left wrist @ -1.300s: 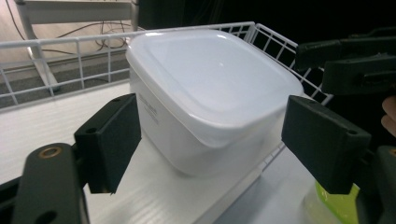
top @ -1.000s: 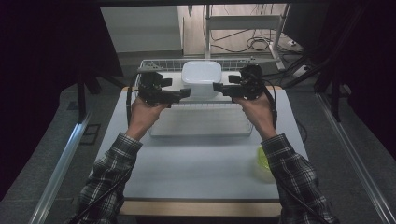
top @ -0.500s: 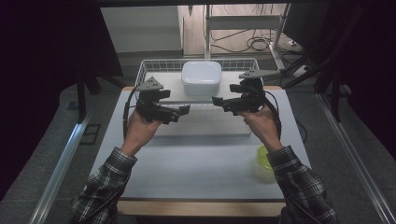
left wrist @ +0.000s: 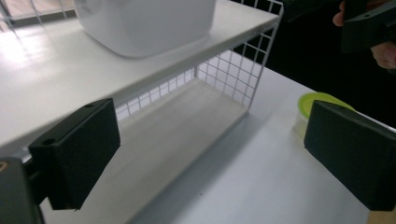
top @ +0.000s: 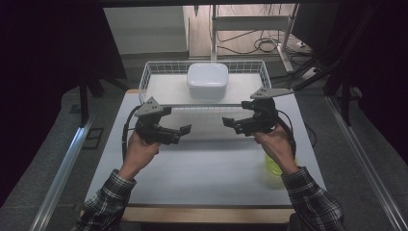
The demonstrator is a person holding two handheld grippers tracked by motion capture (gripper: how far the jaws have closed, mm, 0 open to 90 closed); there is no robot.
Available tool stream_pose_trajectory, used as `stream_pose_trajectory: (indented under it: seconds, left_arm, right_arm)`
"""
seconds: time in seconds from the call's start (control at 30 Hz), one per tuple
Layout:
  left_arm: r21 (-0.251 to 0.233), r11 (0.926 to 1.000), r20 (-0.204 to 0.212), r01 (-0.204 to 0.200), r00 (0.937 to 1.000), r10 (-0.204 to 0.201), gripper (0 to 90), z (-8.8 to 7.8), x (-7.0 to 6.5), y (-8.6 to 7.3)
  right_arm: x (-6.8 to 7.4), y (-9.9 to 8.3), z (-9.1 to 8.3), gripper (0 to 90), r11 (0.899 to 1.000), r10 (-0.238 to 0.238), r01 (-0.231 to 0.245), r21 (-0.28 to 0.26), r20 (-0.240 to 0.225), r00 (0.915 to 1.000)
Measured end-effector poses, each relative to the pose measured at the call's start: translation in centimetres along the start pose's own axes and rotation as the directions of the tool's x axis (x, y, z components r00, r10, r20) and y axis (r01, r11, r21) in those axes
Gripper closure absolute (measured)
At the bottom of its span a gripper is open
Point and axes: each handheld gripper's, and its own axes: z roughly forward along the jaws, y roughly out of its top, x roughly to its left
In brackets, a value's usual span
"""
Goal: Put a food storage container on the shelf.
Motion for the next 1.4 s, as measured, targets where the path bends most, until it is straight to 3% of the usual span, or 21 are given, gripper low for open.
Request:
stream_pose_trajectory:
  seconds: [0.1,0.13,0.23,0.33,0.7,0.87,1.0,1.4]
  left_arm:
    - [0.021,0.9997,-0.003,-0.015,0.9999,0.015,6.3,0.0,0.1,-0.9]
    - [0.03,0.9994,0.0,-0.015,0.9999,0.015,6.5,0.0,0.1,-1.3]
    - [0.032,0.9995,0.007,-0.007,1.0,0.007,6.9,-0.1,0.1,-1.8]
    - [0.042,0.9991,0.021,-0.004,0.9998,0.003,7.1,-0.1,-0.2,-2.6]
    - [0.066,0.9978,0.008,-0.006,0.9999,0.006,5.8,-0.6,-1.9,-4.9]
    - [0.063,0.998,0.016,0.008,0.9998,-0.009,5.8,-0.6,-2.3,-6.3]
    - [0.072,0.9974,0.004,-0.004,1.0,0.004,6.3,-0.7,-2.6,-6.9]
    - [0.076,0.9971,-0.012,-0.002,0.9999,0.003,6.1,-1.2,-3.3,-9.4]
  right_arm:
    - [0.4,-0.8,-0.1,4.8,1.0,-0.026,0.026,0.008,-0.004,0.9997]
    - [0.8,-1.5,-0.2,4.4,0.998,-0.062,0.062,0.012,0.015,0.9979]
    - [1.2,-2.2,-0.4,4.1,0.995,-0.097,0.096,0.013,0.029,0.9949]
    - [1.5,-2.8,-0.7,3.8,0.995,-0.104,0.104,0.013,0.025,0.9943]
    - [1.5,-5.9,-1.2,4.1,0.999,-0.046,0.046,0.024,0.017,0.9988]
    - [1.6,-6.9,-1.3,4.1,0.999,-0.041,0.04,0.035,0.026,0.9988]
    - [1.8,-8.0,-1.7,4.1,0.999,-0.032,0.031,0.03,0.029,0.9991]
    - [2.4,-10.6,-2.2,3.2,0.997,-0.061,0.059,0.052,0.043,0.9972]
